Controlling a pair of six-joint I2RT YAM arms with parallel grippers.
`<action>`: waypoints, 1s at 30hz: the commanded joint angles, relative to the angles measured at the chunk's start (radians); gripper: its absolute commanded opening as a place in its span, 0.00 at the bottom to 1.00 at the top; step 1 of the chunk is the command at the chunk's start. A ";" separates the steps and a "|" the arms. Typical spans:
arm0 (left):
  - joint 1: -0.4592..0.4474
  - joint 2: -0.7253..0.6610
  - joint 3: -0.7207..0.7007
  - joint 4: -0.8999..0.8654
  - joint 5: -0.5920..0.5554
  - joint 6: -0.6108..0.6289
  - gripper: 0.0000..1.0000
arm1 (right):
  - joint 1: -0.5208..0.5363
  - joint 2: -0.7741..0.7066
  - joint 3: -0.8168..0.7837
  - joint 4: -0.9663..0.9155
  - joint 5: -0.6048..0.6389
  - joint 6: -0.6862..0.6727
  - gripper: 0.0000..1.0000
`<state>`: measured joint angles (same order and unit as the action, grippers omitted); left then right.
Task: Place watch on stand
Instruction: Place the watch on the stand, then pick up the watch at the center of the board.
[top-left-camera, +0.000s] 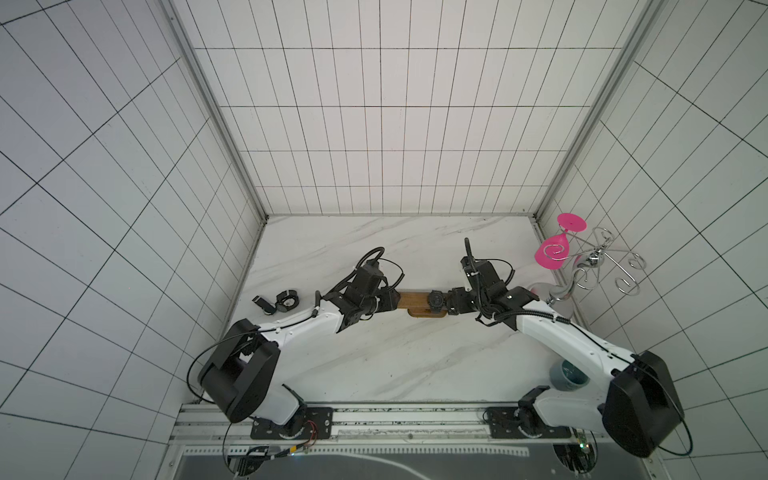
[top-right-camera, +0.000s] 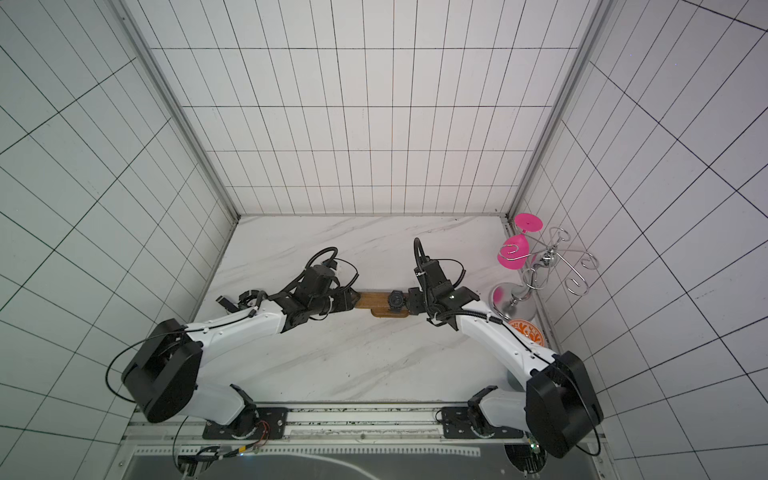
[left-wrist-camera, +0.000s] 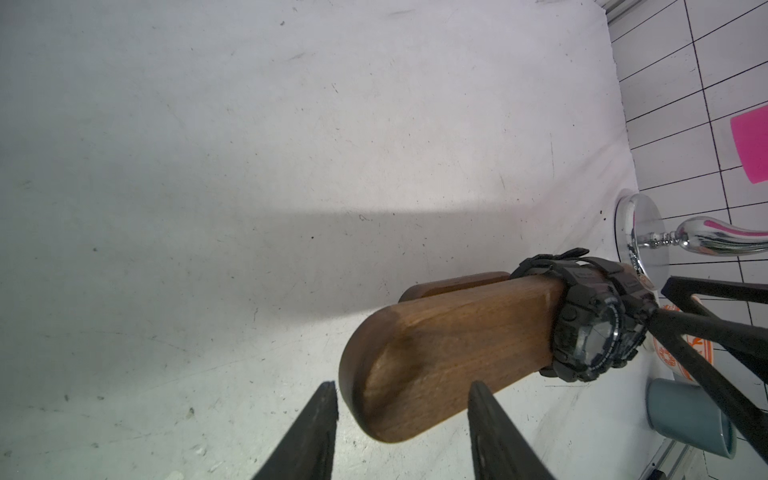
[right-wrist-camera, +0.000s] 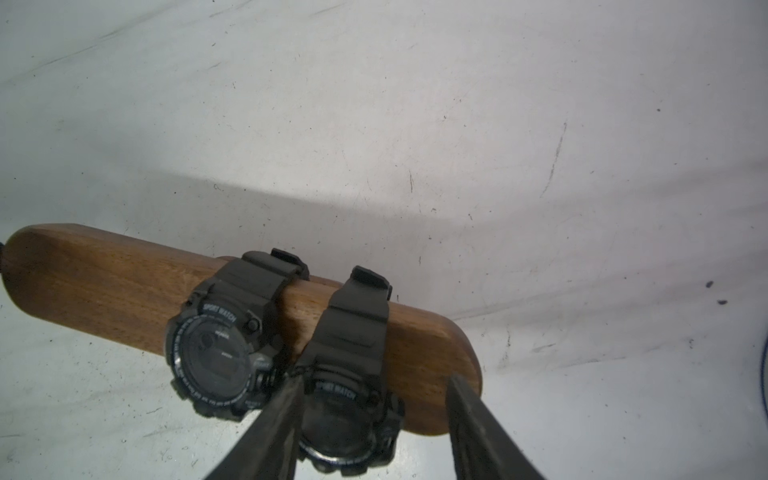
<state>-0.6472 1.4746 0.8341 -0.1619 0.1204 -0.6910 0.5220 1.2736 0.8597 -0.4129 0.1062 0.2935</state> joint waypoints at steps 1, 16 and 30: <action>-0.003 -0.022 0.013 -0.003 -0.018 0.005 0.50 | -0.014 0.010 0.007 0.004 0.041 0.003 0.55; 0.002 -0.060 0.013 -0.028 -0.041 0.015 0.55 | -0.025 -0.077 0.022 0.009 -0.069 -0.009 0.61; 0.261 -0.436 -0.058 -0.251 -0.242 0.157 0.64 | -0.028 -0.422 -0.060 0.115 0.049 -0.015 0.76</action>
<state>-0.4324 1.0885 0.8101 -0.3504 -0.0525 -0.5842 0.5014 0.8993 0.8547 -0.3534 0.1043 0.2790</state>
